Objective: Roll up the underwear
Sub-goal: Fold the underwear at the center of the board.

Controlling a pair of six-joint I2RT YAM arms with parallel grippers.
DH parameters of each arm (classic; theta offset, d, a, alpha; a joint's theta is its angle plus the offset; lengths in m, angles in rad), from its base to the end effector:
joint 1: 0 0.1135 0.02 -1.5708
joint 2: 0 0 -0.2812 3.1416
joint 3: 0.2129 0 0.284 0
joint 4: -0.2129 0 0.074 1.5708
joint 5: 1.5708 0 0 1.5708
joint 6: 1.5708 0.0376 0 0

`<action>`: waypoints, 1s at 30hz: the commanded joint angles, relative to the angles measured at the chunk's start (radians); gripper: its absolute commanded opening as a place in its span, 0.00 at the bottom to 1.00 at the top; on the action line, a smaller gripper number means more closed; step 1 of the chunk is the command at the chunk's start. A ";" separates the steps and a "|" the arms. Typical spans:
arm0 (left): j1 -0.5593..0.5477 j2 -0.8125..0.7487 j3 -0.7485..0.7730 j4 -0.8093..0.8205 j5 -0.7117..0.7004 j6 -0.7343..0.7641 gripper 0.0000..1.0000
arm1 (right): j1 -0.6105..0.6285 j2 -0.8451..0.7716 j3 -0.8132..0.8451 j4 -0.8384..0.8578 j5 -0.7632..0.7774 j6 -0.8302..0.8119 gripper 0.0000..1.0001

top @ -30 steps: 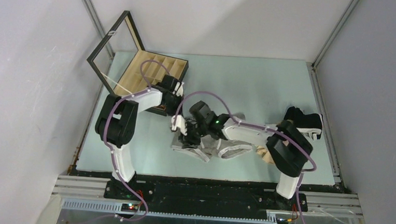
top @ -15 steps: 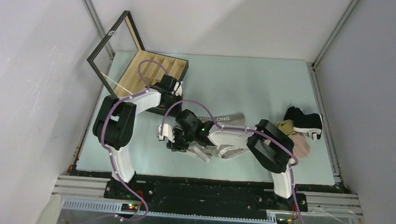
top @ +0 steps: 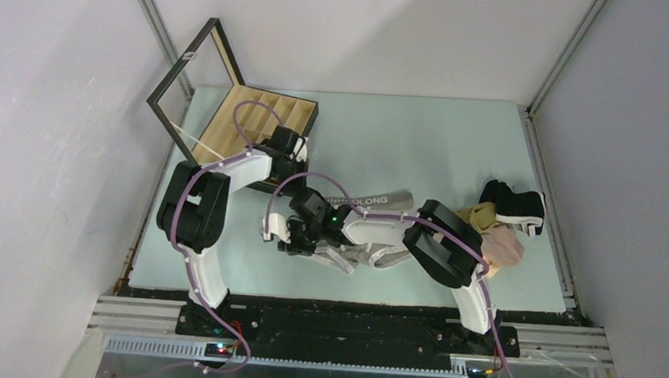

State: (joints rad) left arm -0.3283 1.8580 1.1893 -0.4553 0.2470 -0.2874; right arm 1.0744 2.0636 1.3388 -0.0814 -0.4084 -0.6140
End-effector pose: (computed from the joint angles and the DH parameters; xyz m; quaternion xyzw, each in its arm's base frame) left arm 0.3779 -0.1384 0.1586 0.0471 0.9670 -0.1811 0.1731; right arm 0.2135 0.4254 0.1438 -0.7293 0.5470 0.2665 0.3127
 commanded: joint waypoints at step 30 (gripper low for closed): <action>0.080 -0.148 0.126 -0.071 -0.020 0.024 0.00 | -0.064 -0.113 0.223 -0.104 -0.258 0.250 0.00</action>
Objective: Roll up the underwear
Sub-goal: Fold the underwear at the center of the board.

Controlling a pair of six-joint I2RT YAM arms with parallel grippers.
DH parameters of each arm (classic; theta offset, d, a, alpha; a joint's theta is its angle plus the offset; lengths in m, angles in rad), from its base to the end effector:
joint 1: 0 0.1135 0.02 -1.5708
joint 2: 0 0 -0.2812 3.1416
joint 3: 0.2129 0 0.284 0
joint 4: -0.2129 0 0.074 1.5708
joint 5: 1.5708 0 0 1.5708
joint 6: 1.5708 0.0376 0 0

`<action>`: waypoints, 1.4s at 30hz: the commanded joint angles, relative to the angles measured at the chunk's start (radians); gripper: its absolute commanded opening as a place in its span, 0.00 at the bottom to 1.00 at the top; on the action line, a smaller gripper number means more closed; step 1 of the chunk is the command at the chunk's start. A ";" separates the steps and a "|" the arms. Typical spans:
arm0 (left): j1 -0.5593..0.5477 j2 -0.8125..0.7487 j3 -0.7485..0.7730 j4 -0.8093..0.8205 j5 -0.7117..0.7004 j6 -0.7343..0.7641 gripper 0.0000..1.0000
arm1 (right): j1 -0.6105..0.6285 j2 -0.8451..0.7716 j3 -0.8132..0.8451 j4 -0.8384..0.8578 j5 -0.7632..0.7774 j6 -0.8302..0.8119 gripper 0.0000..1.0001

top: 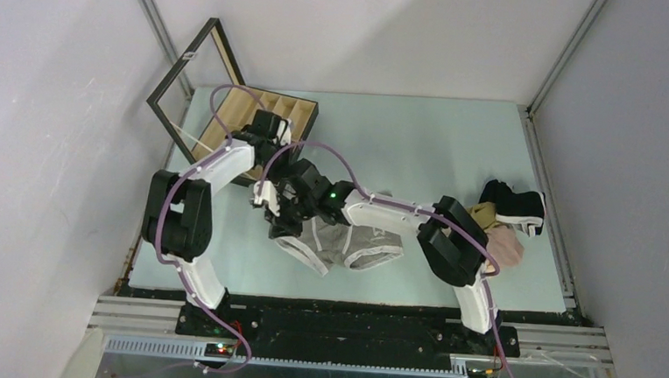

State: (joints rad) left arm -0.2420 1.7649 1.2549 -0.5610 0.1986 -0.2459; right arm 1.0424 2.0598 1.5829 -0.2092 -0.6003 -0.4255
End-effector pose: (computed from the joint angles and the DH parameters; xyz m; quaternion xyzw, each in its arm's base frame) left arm 0.3855 -0.1028 0.2090 0.0226 0.9642 -0.1527 0.2156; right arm 0.2375 0.4490 0.2211 -0.6722 0.5563 0.3787 0.3085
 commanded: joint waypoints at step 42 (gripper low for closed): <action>-0.453 0.352 0.577 0.144 -0.017 -0.197 0.00 | -0.545 -0.751 -0.754 -0.241 -0.106 0.220 0.00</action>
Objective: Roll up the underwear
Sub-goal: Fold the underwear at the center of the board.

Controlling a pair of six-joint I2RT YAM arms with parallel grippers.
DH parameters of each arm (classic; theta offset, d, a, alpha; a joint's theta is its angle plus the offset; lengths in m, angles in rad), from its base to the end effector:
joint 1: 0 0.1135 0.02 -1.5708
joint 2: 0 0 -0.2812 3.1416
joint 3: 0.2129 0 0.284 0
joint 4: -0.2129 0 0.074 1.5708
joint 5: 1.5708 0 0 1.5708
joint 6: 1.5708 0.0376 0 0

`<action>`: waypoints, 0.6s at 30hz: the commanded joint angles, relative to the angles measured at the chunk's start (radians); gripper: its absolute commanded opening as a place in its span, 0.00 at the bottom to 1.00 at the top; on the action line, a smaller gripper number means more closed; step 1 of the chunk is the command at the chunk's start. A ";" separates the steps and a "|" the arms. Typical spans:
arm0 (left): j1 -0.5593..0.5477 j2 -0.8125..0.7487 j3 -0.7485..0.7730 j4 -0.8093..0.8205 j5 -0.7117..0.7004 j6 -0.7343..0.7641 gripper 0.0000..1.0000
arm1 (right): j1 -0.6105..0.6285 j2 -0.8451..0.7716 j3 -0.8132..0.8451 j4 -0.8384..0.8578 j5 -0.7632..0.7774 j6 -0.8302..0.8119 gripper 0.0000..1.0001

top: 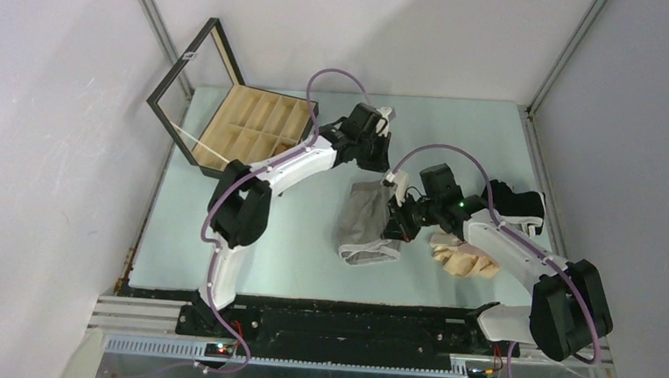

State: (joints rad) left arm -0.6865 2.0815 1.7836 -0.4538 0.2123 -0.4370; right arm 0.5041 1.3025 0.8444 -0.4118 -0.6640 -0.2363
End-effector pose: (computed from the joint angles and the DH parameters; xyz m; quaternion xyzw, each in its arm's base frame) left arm 0.3982 -0.3366 0.2591 0.1554 0.8998 -0.2932 0.2833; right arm 0.2408 0.1593 0.2365 -0.4256 0.7873 0.3467 0.2808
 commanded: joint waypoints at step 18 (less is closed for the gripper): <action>-0.017 0.099 0.092 0.004 -0.125 0.043 0.00 | -0.075 0.145 -0.017 0.044 0.007 0.191 0.00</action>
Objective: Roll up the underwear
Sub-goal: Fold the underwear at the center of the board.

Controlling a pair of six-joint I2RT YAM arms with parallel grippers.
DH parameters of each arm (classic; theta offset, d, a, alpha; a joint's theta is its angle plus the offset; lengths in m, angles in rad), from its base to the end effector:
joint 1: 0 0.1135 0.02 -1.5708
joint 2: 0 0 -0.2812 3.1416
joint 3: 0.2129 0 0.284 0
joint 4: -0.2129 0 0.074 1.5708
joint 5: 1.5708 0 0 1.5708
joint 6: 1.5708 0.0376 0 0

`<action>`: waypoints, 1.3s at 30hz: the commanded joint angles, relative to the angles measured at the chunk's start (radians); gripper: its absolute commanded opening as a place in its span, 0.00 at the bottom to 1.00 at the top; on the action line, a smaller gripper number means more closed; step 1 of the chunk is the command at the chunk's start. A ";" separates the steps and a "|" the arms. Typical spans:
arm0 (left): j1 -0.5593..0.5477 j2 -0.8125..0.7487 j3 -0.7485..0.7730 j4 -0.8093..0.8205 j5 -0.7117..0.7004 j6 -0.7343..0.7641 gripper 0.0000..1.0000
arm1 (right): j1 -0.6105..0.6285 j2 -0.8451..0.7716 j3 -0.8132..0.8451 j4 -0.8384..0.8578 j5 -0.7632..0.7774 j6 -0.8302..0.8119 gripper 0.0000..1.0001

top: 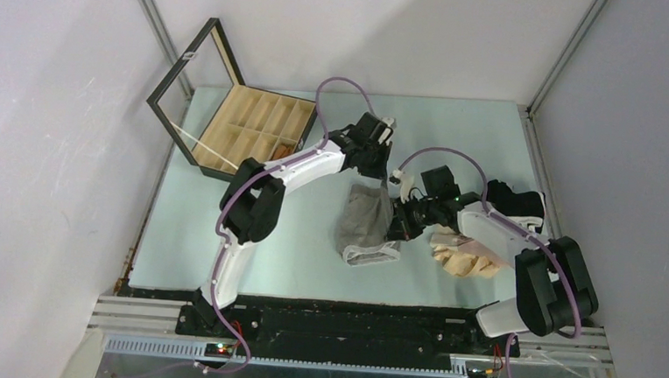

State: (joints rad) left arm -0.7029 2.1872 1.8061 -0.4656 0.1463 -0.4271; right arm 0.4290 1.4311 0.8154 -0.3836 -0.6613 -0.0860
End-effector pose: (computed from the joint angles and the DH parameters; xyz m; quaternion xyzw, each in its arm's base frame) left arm 0.4056 -0.3508 0.2121 0.1539 0.9203 -0.2469 0.2617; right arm 0.2616 0.1450 0.1934 -0.3196 0.8543 0.3524 0.2095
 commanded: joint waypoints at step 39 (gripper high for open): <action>-0.021 -0.023 0.143 0.134 0.223 -0.005 0.62 | -0.350 -0.080 0.095 -0.244 -0.003 0.234 0.45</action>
State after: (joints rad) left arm -0.7418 2.2349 1.8481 -0.4416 0.2615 -0.3950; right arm 0.2459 1.4265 0.7670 -0.4568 -0.6029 0.1650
